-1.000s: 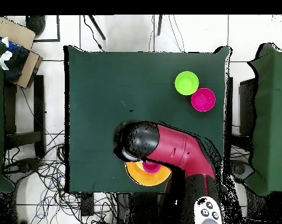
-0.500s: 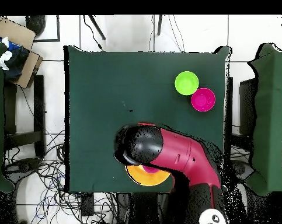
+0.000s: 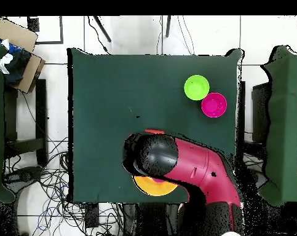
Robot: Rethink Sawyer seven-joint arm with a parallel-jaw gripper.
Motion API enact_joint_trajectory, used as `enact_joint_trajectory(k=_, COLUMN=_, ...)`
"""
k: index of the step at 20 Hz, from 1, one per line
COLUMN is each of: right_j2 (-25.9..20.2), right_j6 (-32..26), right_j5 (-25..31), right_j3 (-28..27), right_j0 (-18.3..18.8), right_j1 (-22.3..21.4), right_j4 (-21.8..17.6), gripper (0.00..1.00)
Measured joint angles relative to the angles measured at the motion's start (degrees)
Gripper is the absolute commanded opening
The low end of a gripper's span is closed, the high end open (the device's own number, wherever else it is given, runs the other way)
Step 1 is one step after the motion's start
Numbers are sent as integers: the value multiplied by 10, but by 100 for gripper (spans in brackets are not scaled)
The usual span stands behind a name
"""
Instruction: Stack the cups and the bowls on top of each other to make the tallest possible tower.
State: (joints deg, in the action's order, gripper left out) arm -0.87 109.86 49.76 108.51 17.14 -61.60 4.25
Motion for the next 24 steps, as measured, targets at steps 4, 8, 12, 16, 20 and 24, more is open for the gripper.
enact_joint_trajectory(k=4, right_j2=-5, right_j6=0, right_j5=0, right_j3=3, right_j0=7, right_j1=0, right_j4=0, gripper=0)
enact_joint_trajectory(k=8, right_j2=-10, right_j6=0, right_j5=0, right_j3=7, right_j0=15, right_j1=2, right_j4=0, gripper=0)
enact_joint_trajectory(k=12, right_j2=-16, right_j6=0, right_j5=0, right_j3=16, right_j0=28, right_j1=2, right_j4=0, gripper=0)
enact_joint_trajectory(k=16, right_j2=-23, right_j6=0, right_j5=0, right_j3=33, right_j0=45, right_j1=2, right_j4=-2, gripper=0)
enact_joint_trajectory(k=20, right_j2=-29, right_j6=0, right_j5=0, right_j3=47, right_j0=57, right_j1=1, right_j4=-16, gripper=0)
enact_joint_trajectory(k=24, right_j2=-34, right_j6=0, right_j5=0, right_j3=56, right_j0=65, right_j1=1, right_j4=-28, gripper=0)
